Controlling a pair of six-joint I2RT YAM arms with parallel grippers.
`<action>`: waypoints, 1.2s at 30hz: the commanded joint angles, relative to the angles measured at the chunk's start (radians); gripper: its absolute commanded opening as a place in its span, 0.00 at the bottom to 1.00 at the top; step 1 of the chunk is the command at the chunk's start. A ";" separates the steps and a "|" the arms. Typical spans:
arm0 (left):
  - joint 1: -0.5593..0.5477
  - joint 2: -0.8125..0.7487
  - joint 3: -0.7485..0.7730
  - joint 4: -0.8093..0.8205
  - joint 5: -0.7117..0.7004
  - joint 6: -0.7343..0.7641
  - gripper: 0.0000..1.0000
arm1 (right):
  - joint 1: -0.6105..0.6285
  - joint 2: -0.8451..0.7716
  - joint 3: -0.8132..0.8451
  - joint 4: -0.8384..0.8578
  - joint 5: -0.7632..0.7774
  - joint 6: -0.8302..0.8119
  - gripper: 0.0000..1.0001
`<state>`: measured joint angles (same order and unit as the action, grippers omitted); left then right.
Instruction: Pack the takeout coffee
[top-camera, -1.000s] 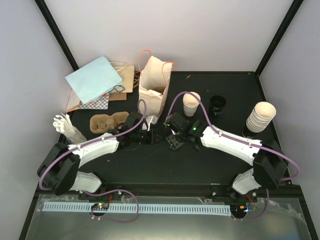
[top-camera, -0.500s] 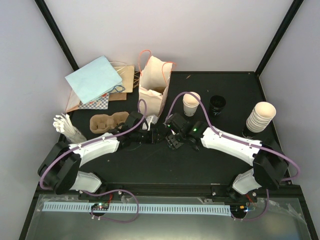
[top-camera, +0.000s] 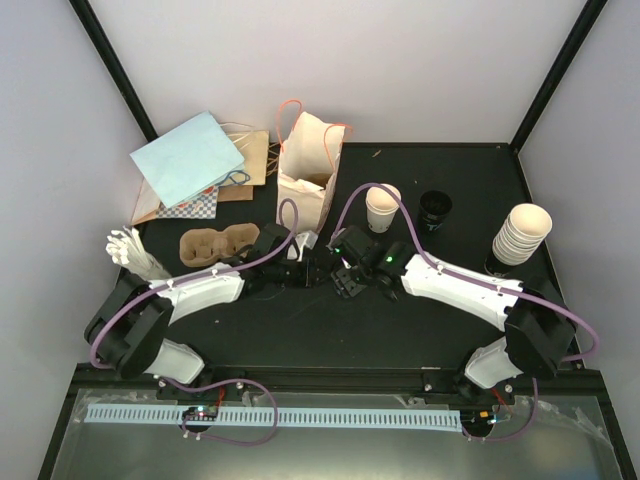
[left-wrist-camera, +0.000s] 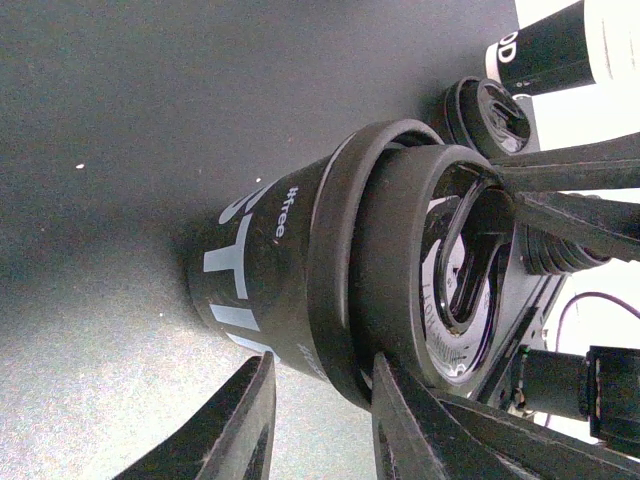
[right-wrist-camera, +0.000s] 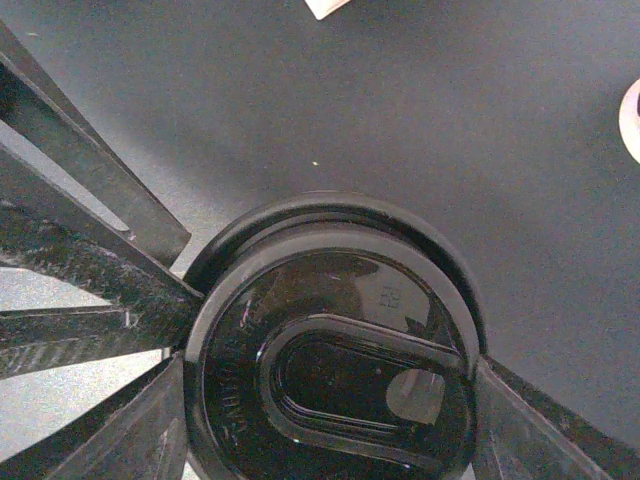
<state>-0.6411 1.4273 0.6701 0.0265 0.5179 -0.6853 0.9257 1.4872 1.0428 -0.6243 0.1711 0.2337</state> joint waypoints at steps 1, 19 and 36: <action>0.011 0.053 0.026 0.023 -0.021 0.002 0.28 | 0.006 0.057 -0.055 -0.094 -0.097 0.011 0.72; 0.067 0.238 -0.011 -0.035 0.075 -0.085 0.20 | 0.006 0.083 -0.051 -0.106 -0.179 0.007 0.71; 0.071 -0.137 0.067 -0.244 -0.023 0.043 0.43 | 0.014 0.056 -0.031 -0.161 -0.196 -0.019 0.71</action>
<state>-0.5716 1.3884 0.6704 -0.0410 0.6003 -0.7296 0.9150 1.4940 1.0504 -0.6266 0.1184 0.2180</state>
